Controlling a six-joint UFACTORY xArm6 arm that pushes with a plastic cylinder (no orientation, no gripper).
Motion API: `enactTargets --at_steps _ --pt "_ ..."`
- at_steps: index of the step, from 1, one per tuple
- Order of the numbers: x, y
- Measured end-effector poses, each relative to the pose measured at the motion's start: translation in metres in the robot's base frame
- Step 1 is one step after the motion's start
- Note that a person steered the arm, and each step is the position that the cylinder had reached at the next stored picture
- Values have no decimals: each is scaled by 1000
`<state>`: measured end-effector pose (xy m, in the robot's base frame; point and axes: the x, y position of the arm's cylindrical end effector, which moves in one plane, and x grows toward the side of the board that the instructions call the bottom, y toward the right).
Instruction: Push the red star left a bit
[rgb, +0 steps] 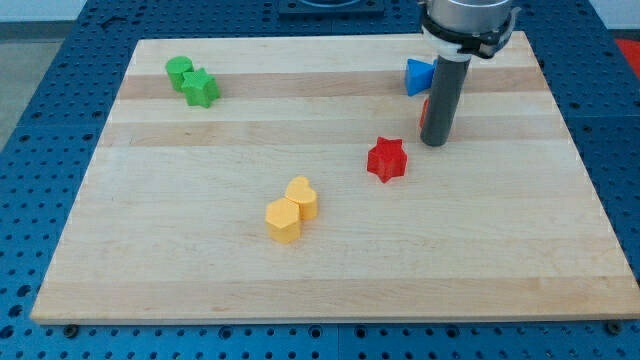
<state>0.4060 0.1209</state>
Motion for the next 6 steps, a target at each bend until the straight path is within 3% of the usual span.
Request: enactTargets --at_steps 1,3,6 --pt "15 -34" --pt "1 -80" --pt "-41 -62"
